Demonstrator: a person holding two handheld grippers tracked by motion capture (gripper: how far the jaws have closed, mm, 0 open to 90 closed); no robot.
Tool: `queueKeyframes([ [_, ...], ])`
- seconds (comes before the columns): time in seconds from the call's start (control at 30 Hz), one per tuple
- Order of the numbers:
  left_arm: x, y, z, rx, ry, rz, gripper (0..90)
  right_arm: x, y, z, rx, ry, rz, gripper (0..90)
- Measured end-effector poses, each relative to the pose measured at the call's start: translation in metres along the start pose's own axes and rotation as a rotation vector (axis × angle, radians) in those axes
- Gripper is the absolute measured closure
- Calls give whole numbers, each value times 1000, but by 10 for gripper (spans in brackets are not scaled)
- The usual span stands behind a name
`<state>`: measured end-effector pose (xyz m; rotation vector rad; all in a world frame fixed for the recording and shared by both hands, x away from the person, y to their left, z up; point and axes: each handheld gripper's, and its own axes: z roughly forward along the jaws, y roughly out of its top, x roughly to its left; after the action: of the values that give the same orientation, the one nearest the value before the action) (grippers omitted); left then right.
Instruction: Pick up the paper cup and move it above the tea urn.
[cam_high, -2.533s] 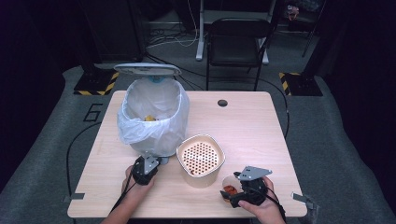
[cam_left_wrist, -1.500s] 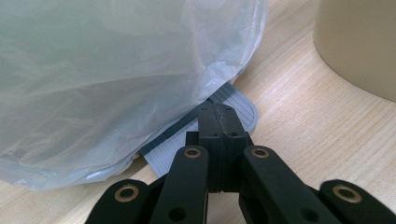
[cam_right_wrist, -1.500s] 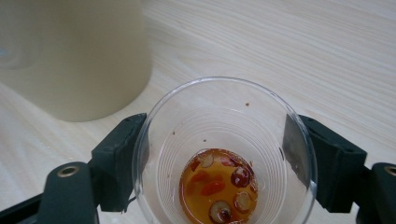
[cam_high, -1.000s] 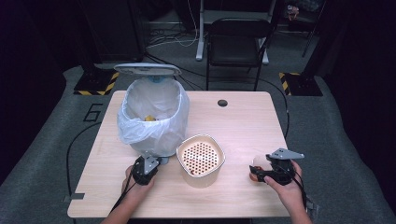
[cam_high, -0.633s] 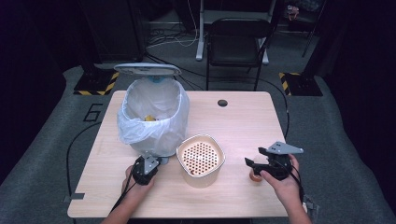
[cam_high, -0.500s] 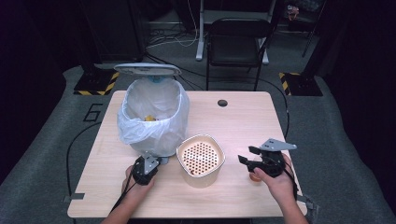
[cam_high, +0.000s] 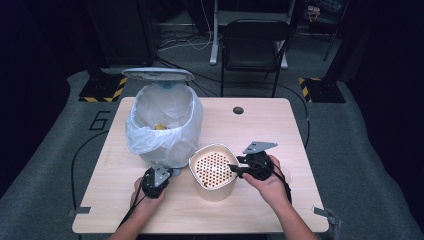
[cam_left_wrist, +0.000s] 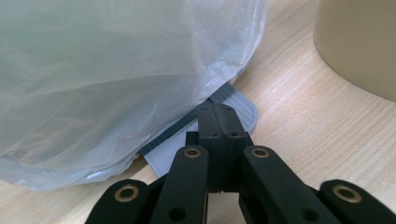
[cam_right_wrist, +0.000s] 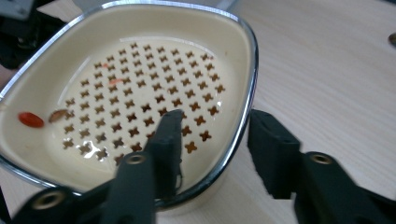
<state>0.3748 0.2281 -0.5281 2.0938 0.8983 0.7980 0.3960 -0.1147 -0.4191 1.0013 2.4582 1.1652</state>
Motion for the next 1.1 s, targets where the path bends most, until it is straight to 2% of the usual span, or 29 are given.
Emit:
queueKeyframes([
  [0.03, 0, 0, 0, 0, 0, 0, 900, -4, -1, 1, -10, 14, 14, 639],
  [0.13, 0, 0, 0, 1, -1, -2, 900, -6, 1, 0, -9, 9, 25, 679],
  [0.3, 0, 0, 0, 1, -2, -2, 900, -8, -1, -4, -2, 5, 12, 721],
  [0.47, 0, 0, 0, -1, -2, -5, 900, -11, -10, -16, -2, 6, 8, 779],
  [0.7, 0, 0, 0, 1, -2, -3, 900, -18, -21, -31, 4, 22, -24, 814],
  [0.77, 0, 0, 0, 0, 0, -2, 900, -20, -24, -34, 3, 30, -13, 821],
  [1.1, 0, 0, 0, -4, 2, -6, 900, -25, -29, -40, -3, 43, -21, 818],
])
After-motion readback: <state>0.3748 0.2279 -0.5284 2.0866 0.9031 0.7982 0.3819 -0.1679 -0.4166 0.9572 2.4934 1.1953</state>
